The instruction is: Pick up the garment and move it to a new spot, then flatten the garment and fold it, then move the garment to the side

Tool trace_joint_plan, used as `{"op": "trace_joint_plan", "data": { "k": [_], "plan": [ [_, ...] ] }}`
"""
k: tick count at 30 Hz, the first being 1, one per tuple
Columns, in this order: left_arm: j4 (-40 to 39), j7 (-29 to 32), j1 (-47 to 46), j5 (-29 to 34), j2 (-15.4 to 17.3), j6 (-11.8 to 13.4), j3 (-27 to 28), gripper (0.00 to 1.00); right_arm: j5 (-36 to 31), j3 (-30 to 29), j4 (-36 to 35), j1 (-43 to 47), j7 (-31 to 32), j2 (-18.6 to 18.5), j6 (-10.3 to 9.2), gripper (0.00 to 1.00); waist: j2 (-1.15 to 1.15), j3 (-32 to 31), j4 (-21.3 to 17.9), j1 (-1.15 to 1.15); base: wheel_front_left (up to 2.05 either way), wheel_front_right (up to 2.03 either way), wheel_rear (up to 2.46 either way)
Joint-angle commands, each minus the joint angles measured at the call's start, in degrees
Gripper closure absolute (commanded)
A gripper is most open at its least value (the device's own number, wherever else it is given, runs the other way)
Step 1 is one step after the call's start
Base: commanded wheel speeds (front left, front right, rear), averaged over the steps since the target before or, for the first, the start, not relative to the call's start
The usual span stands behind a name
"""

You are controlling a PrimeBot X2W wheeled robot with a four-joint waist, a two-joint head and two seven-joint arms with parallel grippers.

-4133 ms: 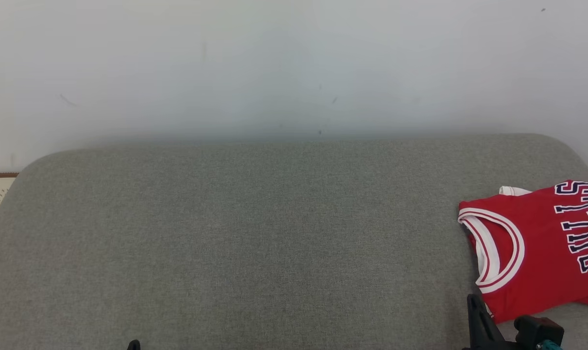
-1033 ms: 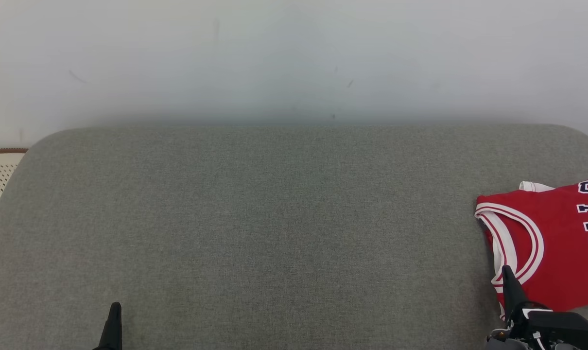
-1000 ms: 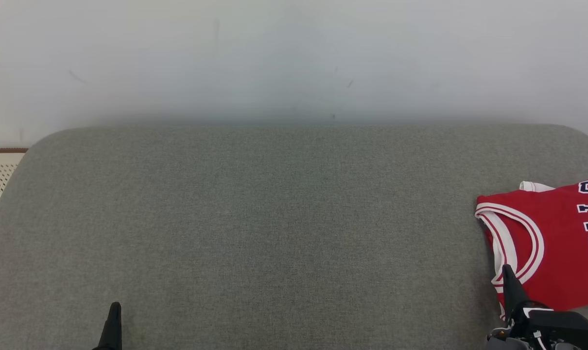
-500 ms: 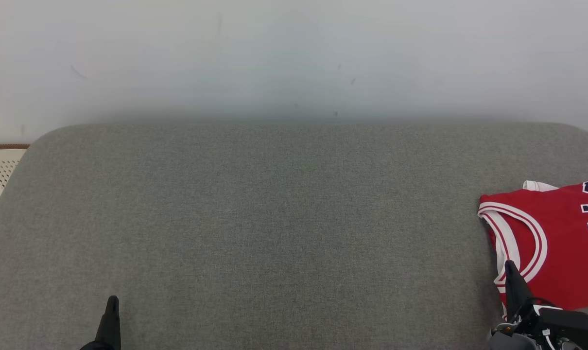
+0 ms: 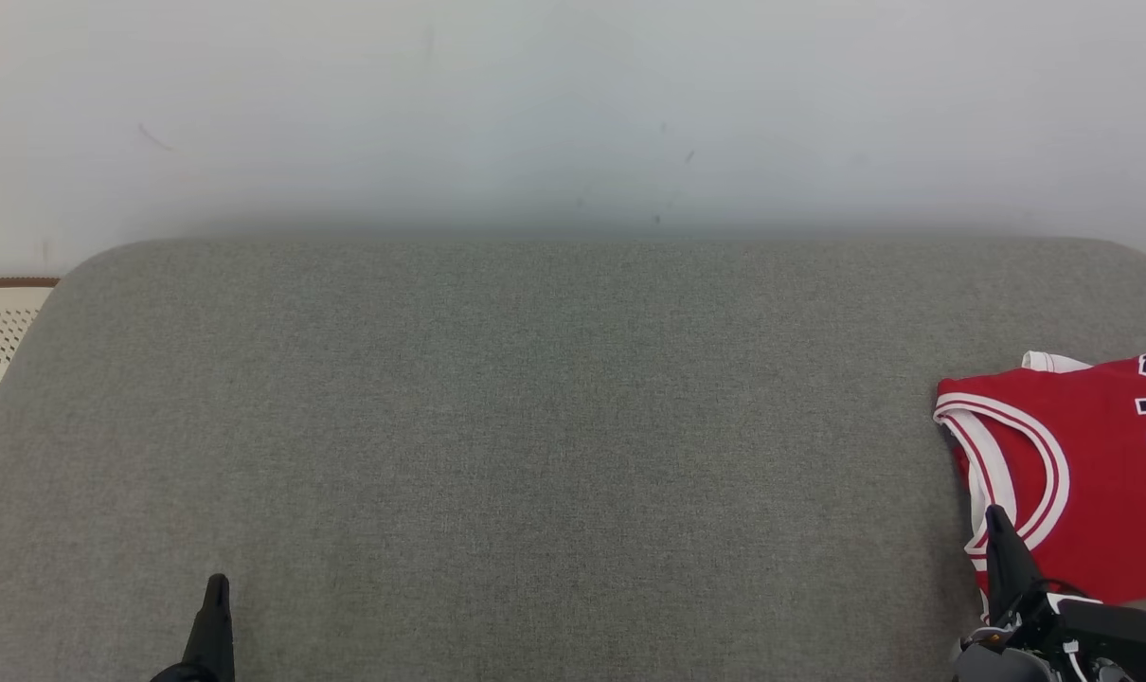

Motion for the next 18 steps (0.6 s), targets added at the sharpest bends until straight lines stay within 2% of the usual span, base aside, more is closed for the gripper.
{"op": "trace_joint_plan", "data": {
  "k": [1,18],
  "plan": [
    [-0.09,0.17,-0.3,-0.6,0.21,-0.14,0.17,1.0,0.03,-0.03,-0.06,-0.56,0.1,0.15,-0.02,1.0,0.0,0.0,0.0,0.0,0.0,0.0,0.0],
    [-0.1,0.17,-0.3,-0.6,0.2,-0.14,0.16,1.0,0.03,-0.01,-0.07,-0.55,0.1,0.15,-0.02,1.0,0.0,0.0,0.0,0.0,0.0,0.0,0.0]
  ]
}}
